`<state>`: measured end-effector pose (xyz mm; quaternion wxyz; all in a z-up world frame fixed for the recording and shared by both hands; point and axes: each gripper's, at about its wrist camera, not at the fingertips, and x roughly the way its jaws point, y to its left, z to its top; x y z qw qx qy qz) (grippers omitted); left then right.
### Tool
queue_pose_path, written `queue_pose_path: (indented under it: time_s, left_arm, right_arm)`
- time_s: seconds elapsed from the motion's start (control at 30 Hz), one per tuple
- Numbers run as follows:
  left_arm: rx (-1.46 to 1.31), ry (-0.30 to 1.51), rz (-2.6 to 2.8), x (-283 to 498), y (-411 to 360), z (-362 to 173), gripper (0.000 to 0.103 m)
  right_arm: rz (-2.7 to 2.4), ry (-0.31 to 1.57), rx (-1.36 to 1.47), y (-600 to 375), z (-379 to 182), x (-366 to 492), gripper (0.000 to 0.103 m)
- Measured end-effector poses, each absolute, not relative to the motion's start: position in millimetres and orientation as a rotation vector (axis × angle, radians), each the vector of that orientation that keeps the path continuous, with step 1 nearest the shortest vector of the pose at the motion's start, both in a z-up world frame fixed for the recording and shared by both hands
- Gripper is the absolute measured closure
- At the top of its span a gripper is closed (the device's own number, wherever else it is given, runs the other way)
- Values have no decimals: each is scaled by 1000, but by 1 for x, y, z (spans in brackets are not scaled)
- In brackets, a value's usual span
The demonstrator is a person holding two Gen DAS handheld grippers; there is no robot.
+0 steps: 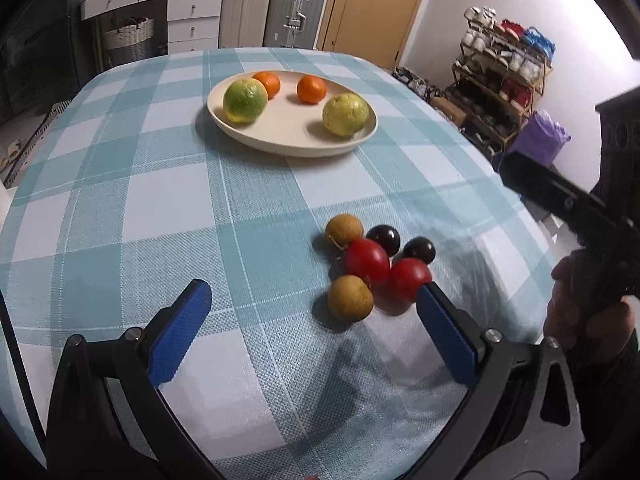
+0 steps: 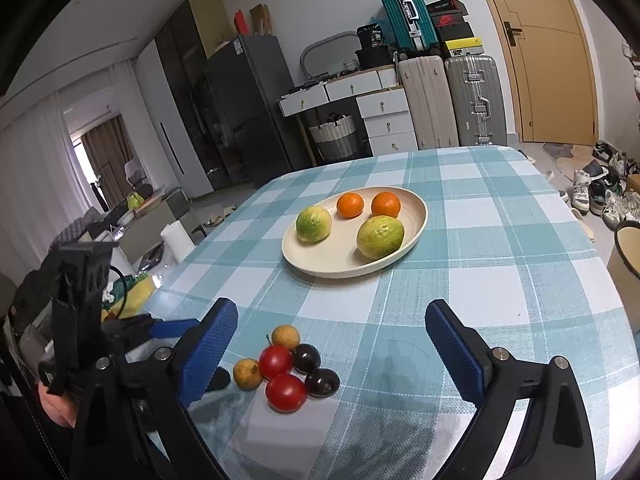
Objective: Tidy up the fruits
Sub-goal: 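Withdraw both tools from the plate toward the small fruit cluster, then close the left tool on a small brown round fruit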
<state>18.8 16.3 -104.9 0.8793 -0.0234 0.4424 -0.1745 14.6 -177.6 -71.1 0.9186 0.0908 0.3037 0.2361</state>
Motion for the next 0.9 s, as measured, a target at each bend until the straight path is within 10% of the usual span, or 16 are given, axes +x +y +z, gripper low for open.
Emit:
queue_pose_path:
  time_s: [0.47, 0.9]
  left_arm:
    - [79, 933, -337, 28, 0, -117, 4]
    - [24, 976, -415, 36, 11, -122, 79]
  right_arm:
    - [515, 670, 189, -173, -85, 22, 5]
    - [514, 683, 201, -175, -85, 27, 4]
